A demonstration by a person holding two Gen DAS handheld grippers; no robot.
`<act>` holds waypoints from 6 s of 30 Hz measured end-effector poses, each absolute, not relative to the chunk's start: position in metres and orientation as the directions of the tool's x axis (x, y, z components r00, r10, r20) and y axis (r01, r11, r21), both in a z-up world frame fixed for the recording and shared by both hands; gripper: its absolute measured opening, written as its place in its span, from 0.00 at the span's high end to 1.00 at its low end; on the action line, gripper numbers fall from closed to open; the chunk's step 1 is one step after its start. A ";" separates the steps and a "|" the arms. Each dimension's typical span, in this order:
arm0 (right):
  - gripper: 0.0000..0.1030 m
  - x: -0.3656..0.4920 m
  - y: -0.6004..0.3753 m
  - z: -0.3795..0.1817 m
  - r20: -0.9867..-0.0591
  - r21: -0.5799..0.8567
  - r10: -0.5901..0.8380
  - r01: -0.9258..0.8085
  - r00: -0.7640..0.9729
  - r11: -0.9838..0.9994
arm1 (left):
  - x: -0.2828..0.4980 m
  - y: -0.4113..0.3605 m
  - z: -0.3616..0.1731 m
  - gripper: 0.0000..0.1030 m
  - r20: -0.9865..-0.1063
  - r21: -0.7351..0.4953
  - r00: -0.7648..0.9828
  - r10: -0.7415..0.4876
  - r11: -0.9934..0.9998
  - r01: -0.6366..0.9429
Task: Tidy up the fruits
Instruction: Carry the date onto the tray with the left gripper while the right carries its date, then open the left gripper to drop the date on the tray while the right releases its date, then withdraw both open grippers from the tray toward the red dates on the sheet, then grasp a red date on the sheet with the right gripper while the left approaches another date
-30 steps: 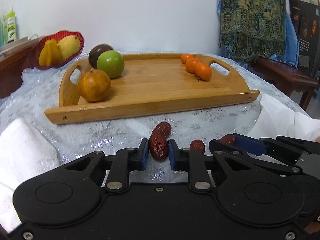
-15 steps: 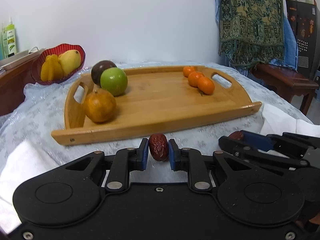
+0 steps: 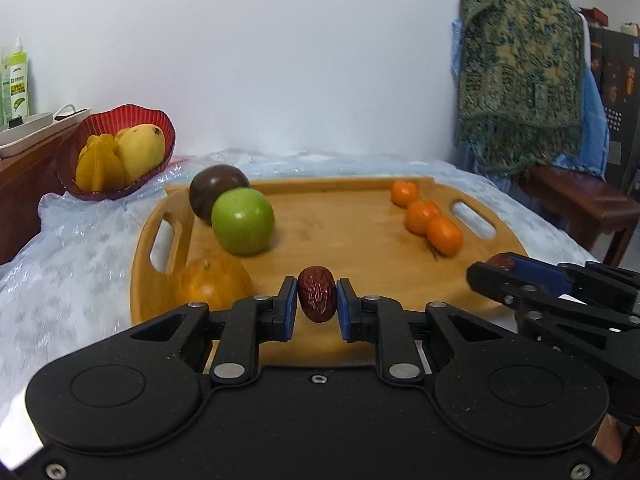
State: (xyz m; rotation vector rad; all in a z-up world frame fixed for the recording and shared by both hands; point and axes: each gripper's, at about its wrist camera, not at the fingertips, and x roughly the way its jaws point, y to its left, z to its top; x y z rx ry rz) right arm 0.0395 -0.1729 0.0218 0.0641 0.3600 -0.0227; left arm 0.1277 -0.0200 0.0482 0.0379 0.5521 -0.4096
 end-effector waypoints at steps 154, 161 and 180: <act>0.05 -0.011 -0.131 -0.022 -0.492 -0.030 -0.001 -0.016 0.870 0.999 | 0.090 -0.006 0.002 0.05 -0.607 -0.044 0.683 -0.407 0.875 0.482; 0.09 -0.010 -0.126 -0.025 -0.487 -0.046 -0.001 -0.025 0.873 0.999 | 0.092 -0.008 -0.002 0.04 -0.619 -0.044 0.674 -0.403 0.875 0.483; 0.39 -0.019 -0.109 -0.026 -0.435 -0.097 0.035 -0.085 0.900 0.992 | 0.089 -0.007 -0.001 0.23 -0.609 -0.056 0.670 -0.425 0.866 0.498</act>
